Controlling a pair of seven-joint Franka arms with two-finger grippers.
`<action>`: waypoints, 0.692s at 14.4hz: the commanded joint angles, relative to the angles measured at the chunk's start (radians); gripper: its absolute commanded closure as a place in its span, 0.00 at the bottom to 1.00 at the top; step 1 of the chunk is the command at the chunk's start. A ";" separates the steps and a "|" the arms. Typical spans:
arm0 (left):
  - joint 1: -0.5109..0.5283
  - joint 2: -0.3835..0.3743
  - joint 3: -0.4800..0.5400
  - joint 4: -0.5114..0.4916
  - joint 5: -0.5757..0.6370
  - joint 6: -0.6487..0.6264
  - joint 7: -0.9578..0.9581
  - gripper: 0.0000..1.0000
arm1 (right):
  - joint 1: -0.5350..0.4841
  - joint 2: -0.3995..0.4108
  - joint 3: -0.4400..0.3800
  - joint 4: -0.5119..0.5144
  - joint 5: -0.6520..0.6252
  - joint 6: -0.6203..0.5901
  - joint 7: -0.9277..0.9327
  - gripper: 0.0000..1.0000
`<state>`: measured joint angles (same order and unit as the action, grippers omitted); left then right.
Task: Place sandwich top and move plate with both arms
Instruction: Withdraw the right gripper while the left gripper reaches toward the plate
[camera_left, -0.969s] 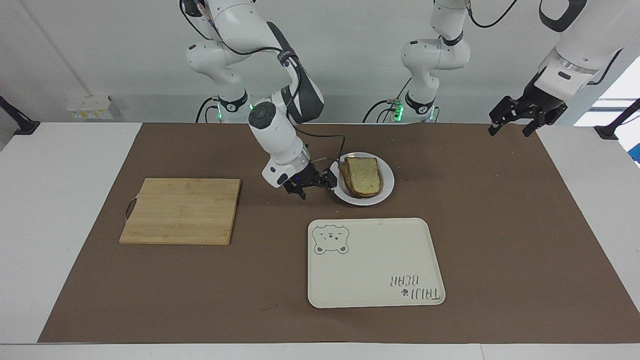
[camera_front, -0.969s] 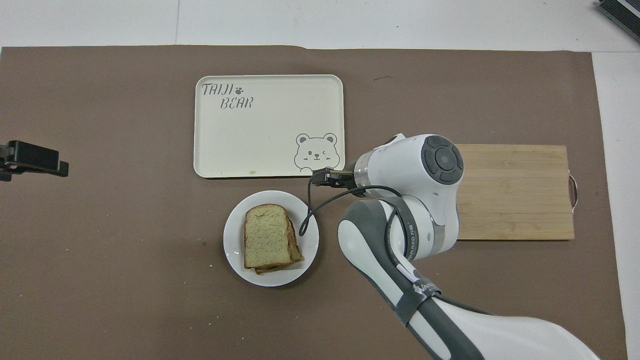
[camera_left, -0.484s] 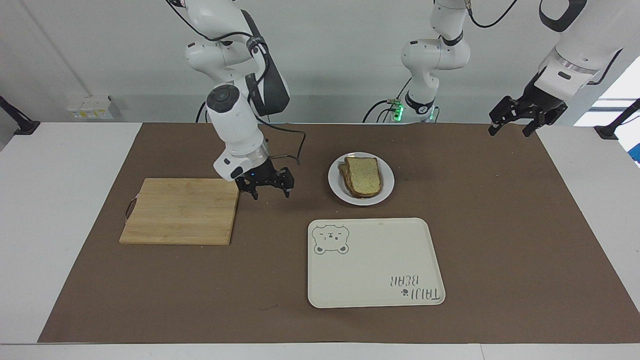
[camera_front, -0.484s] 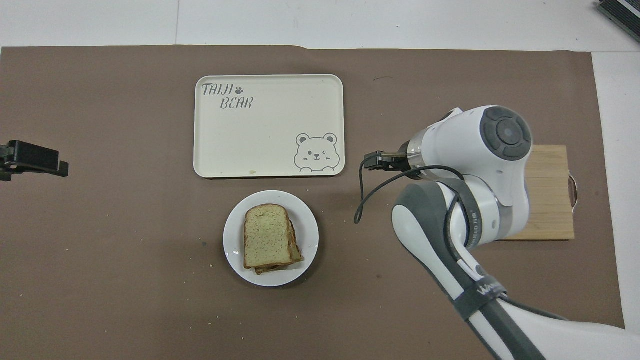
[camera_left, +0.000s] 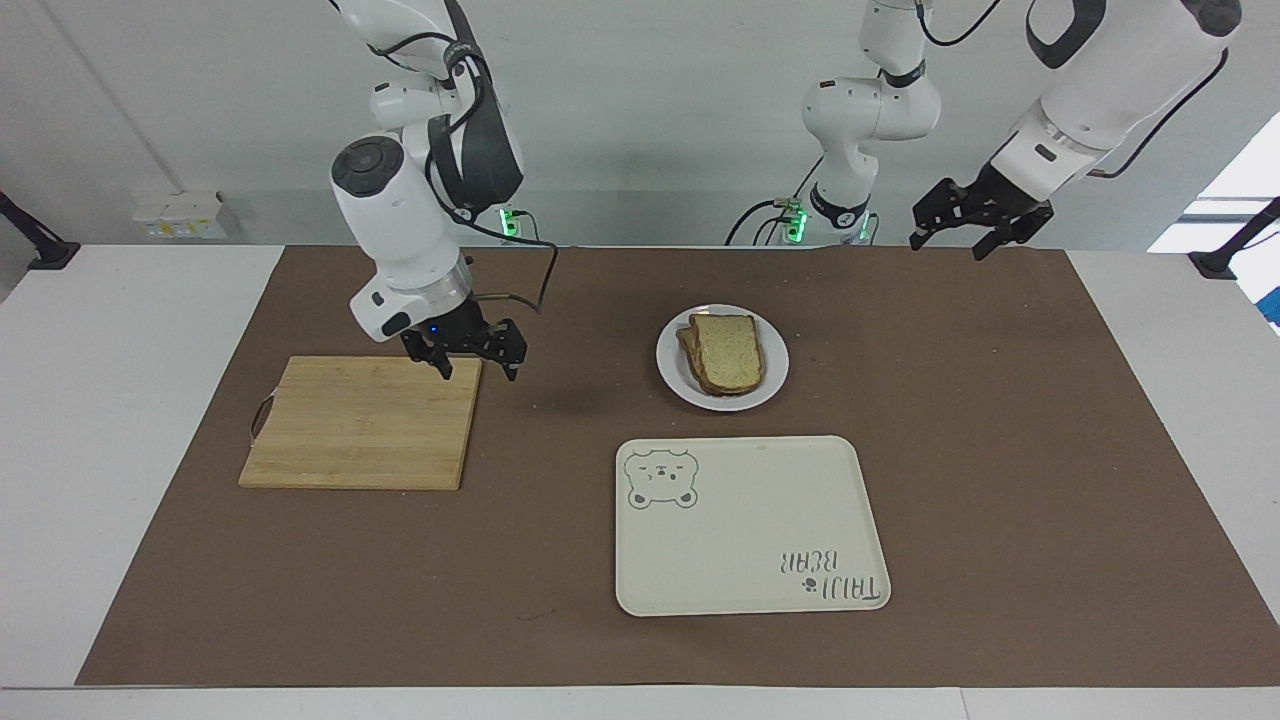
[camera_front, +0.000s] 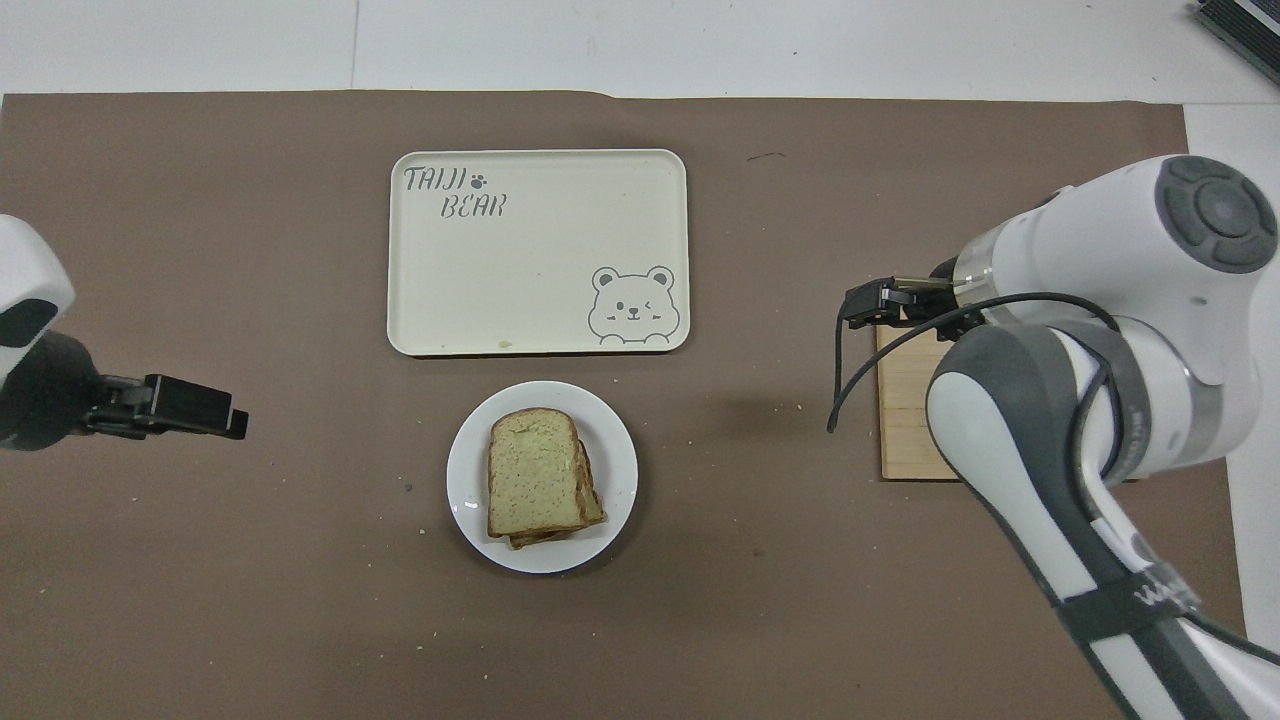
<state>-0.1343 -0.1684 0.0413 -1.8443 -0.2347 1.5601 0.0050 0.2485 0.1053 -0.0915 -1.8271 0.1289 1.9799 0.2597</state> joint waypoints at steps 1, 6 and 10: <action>-0.043 -0.074 0.012 -0.202 -0.057 0.148 0.042 0.00 | -0.067 -0.065 0.012 0.003 -0.025 -0.068 -0.011 0.00; -0.071 -0.074 0.012 -0.372 -0.144 0.326 0.140 0.00 | -0.144 -0.151 0.010 0.034 -0.065 -0.174 -0.101 0.00; -0.079 -0.054 0.012 -0.495 -0.239 0.474 0.278 0.00 | -0.183 -0.159 0.004 0.116 -0.089 -0.286 -0.209 0.00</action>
<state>-0.1922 -0.1995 0.0412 -2.2466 -0.4216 1.9401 0.2052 0.0888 -0.0626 -0.0950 -1.7601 0.0781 1.7468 0.1062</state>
